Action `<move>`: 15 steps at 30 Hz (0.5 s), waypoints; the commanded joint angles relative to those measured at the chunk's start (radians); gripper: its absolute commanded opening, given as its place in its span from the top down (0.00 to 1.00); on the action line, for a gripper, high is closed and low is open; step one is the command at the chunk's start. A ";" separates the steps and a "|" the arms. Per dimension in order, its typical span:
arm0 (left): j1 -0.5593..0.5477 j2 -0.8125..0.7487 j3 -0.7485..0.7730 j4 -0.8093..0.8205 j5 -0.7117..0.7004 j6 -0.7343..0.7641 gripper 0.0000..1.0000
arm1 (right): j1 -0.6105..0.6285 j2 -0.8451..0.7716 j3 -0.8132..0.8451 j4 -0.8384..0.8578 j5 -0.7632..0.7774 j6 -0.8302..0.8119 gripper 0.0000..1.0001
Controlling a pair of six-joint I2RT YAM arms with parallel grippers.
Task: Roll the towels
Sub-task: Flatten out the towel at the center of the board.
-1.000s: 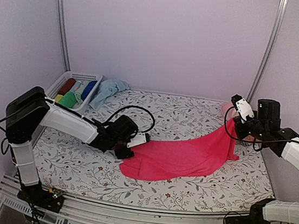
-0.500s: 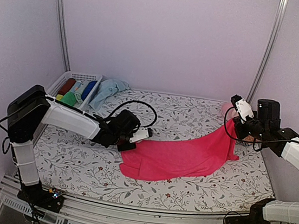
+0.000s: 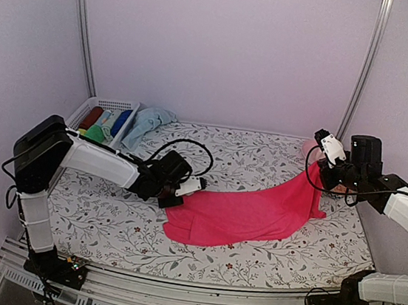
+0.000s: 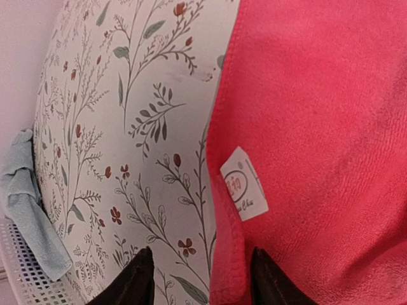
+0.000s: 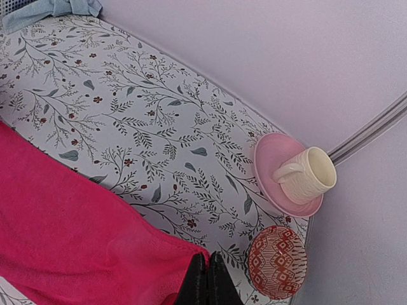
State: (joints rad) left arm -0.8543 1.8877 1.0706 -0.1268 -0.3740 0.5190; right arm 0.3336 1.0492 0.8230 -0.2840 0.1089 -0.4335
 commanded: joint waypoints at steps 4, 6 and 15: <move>0.014 0.005 0.021 -0.018 -0.007 -0.029 0.55 | 0.007 0.005 0.002 0.000 -0.009 0.004 0.98; 0.014 -0.007 0.018 -0.012 -0.001 -0.033 0.55 | 0.008 0.006 0.001 0.000 -0.009 0.004 0.98; 0.015 -0.049 0.006 -0.001 0.017 -0.043 0.56 | 0.009 0.009 0.001 -0.001 -0.008 0.002 0.97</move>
State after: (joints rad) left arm -0.8528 1.8847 1.0725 -0.1410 -0.3733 0.4931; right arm 0.3340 1.0496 0.8230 -0.2840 0.1089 -0.4335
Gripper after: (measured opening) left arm 0.436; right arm 0.028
